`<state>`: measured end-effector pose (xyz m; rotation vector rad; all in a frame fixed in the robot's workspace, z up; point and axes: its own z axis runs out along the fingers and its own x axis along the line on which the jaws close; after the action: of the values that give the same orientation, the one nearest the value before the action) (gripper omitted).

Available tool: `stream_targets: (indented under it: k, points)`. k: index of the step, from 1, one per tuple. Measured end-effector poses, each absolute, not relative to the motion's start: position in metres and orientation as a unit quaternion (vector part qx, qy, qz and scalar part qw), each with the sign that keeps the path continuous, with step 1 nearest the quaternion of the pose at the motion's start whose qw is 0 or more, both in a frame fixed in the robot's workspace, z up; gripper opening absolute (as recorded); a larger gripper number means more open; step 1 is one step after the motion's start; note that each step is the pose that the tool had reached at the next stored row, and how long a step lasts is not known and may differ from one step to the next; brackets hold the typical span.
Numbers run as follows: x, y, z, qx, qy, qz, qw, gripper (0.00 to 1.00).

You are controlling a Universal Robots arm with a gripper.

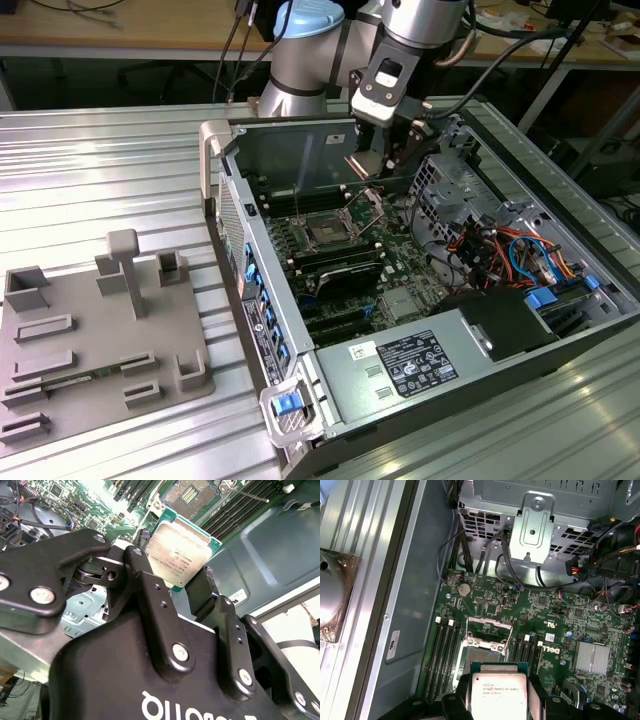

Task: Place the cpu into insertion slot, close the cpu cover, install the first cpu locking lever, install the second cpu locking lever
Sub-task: 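Place the cpu into insertion slot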

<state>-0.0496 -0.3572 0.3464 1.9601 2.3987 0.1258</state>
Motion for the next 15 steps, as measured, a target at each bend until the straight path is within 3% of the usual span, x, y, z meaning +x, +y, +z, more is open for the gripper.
stream_targets:
  k: [15]
  points:
    - [-0.0516, -0.3569, 0.3375, 0.661, 0.749, 0.040, 0.022, 0.55]
